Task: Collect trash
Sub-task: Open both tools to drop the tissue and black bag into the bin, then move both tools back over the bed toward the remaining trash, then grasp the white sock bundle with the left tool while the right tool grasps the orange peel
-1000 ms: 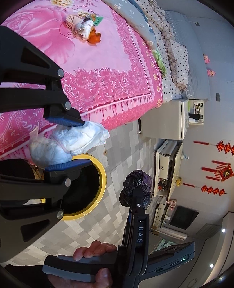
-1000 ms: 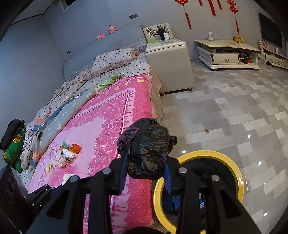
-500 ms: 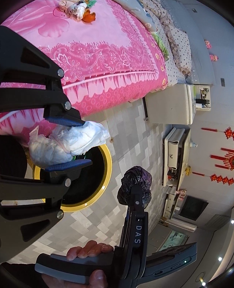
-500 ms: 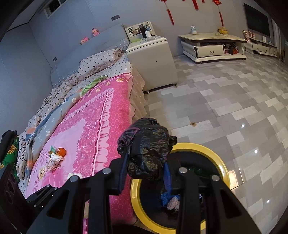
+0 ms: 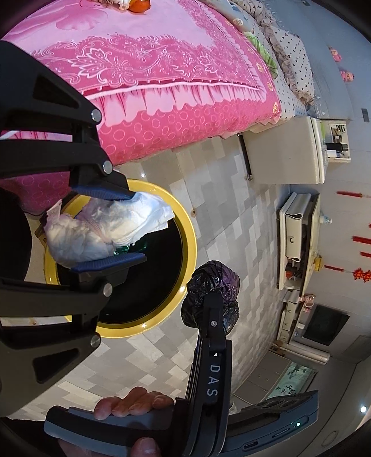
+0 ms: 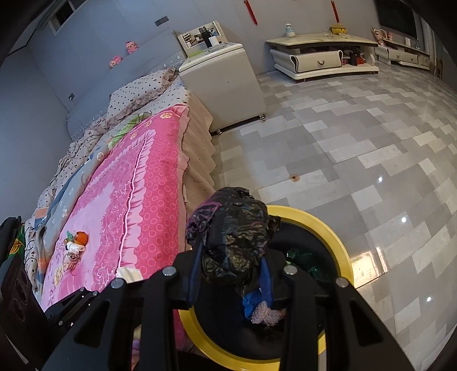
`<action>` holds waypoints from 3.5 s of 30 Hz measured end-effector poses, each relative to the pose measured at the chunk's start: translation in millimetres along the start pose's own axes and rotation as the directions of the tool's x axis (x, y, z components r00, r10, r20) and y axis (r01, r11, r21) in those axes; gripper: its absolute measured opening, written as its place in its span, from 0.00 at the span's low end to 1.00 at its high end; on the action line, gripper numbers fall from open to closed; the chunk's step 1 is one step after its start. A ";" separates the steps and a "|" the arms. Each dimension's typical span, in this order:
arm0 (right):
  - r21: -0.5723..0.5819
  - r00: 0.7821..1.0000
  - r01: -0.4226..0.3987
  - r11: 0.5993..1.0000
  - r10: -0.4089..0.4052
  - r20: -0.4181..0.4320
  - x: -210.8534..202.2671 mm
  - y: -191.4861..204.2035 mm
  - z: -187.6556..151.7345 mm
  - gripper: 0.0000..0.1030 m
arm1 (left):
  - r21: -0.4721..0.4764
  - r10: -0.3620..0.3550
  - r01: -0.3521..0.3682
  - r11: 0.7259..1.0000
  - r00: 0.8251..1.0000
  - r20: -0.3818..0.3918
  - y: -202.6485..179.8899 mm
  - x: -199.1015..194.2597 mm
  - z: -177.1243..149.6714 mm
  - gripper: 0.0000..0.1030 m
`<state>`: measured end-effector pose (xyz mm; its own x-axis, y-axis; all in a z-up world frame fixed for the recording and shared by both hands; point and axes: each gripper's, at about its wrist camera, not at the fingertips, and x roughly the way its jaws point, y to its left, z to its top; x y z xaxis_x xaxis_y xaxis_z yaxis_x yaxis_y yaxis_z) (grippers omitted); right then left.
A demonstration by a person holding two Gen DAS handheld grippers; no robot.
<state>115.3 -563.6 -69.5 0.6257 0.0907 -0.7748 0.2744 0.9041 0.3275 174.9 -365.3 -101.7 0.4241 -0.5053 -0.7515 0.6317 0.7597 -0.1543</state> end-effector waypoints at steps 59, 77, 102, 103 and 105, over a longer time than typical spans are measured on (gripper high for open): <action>-0.329 0.984 -0.172 0.928 0.145 -0.105 74.4 250.1 17.5 0.92 | -0.413 0.430 -0.380 0.828 0.902 0.032 325.6 -143.0 -99.9 0.75; -0.449 0.945 -0.249 0.858 0.115 -0.305 199.8 417.0 -9.1 0.92 | -0.436 0.517 -0.478 0.762 0.855 -0.035 439.9 -143.5 -120.7 0.75; -0.469 0.897 -0.268 0.841 0.041 -0.440 301.5 470.0 -36.3 0.62 | -0.445 0.406 -0.374 0.814 0.914 -0.026 477.0 -98.2 -121.1 0.58; -0.462 0.894 -0.270 0.845 0.042 -0.446 304.8 469.2 -37.1 0.61 | -0.447 0.396 -0.363 0.817 0.918 -0.023 477.8 -97.3 -121.9 0.55; -0.459 0.893 -0.272 0.846 0.044 -0.448 309.1 469.3 -37.6 0.60 | -0.444 0.377 -0.345 0.827 0.926 -0.016 478.1 -95.4 -122.0 0.48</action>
<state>410.0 -95.6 -175.6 0.2436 0.3079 -0.9197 -0.2732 0.9317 0.2395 357.4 96.0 -182.1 0.6204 -0.1748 -0.7645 0.0880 0.9842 -0.1537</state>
